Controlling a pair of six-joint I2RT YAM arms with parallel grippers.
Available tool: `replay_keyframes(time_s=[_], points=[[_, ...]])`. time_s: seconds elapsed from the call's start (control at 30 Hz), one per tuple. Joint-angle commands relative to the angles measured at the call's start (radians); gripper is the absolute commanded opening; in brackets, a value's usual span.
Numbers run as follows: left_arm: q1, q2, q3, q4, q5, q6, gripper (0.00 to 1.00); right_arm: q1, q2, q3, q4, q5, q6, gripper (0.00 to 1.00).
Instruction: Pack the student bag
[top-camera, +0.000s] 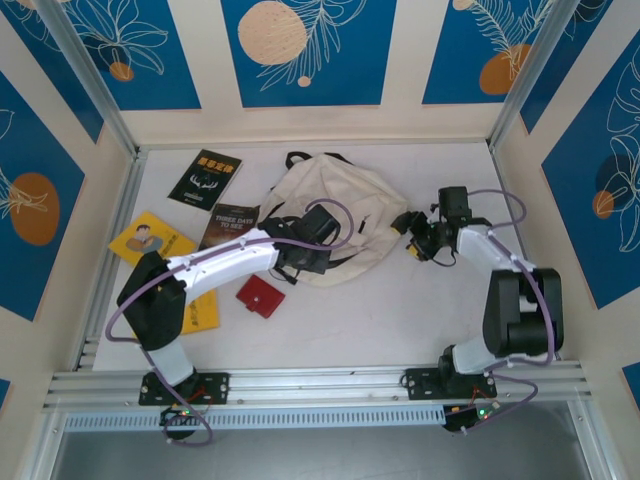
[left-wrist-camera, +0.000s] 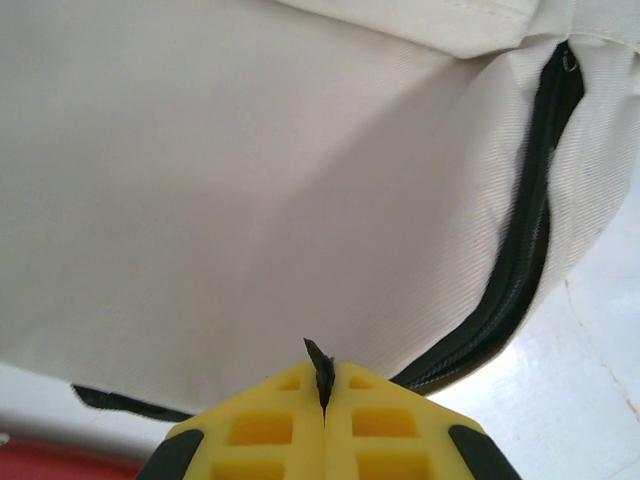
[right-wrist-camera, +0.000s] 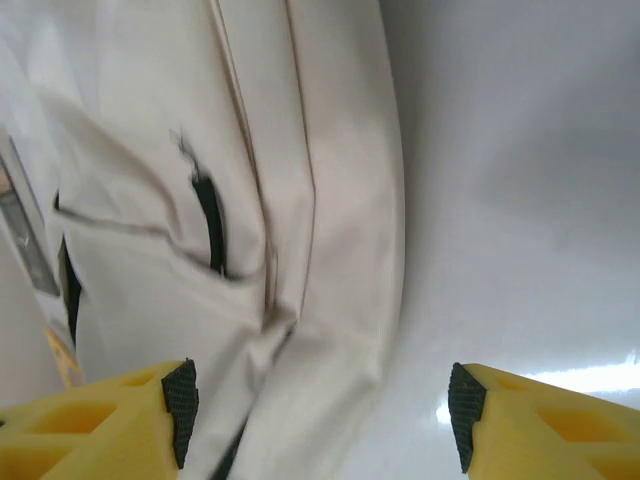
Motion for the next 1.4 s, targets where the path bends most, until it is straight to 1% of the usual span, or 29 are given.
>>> replay_keyframes(time_s=[0.0,0.1,0.17,0.37,0.53,0.57,0.63,0.7,0.8,0.9,1.0,1.13,1.27,1.37], points=[[0.009,0.028,0.038,0.040,0.067,0.045,0.00,0.047,-0.070,-0.108,0.002,-0.110,0.133,0.69],[0.008,0.036,0.042,0.056,0.104,0.057,0.00,0.098,-0.108,-0.156,0.056,-0.138,0.214,0.69],[0.008,0.035,0.044,0.066,0.119,0.061,0.00,0.127,-0.109,-0.174,0.079,-0.126,0.258,0.68],[0.008,0.033,0.042,0.078,0.131,0.068,0.00,0.198,-0.025,-0.185,0.206,-0.133,0.344,0.63],[0.008,0.033,0.050,0.073,0.136,0.071,0.00,0.236,0.046,-0.193,0.300,-0.101,0.400,0.58],[0.008,0.032,0.051,0.069,0.134,0.071,0.00,0.238,0.060,-0.196,0.318,-0.100,0.411,0.56],[0.008,0.026,0.047,0.070,0.128,0.071,0.00,0.241,0.083,-0.198,0.347,-0.096,0.421,0.49],[0.008,0.023,0.044,0.069,0.117,0.071,0.00,0.243,0.092,-0.197,0.339,-0.067,0.420,0.35],[0.008,0.020,0.045,0.042,0.067,0.066,0.00,0.230,0.079,-0.185,0.268,0.012,0.373,0.15],[0.012,-0.015,0.013,0.033,-0.005,0.071,0.00,0.203,0.061,-0.149,0.149,0.120,0.282,0.06],[0.031,-0.055,-0.032,0.028,-0.044,0.078,0.00,0.159,0.066,-0.120,0.091,0.174,0.203,0.04],[0.075,-0.105,-0.106,0.054,-0.065,0.102,0.00,0.076,0.097,-0.084,0.070,0.154,0.103,0.04],[0.112,-0.120,-0.160,0.148,-0.009,0.142,0.00,0.020,0.140,-0.007,0.039,0.136,-0.013,0.04],[0.117,-0.089,-0.146,0.203,0.018,0.177,0.00,-0.022,0.180,0.055,0.024,0.118,-0.080,0.05]])
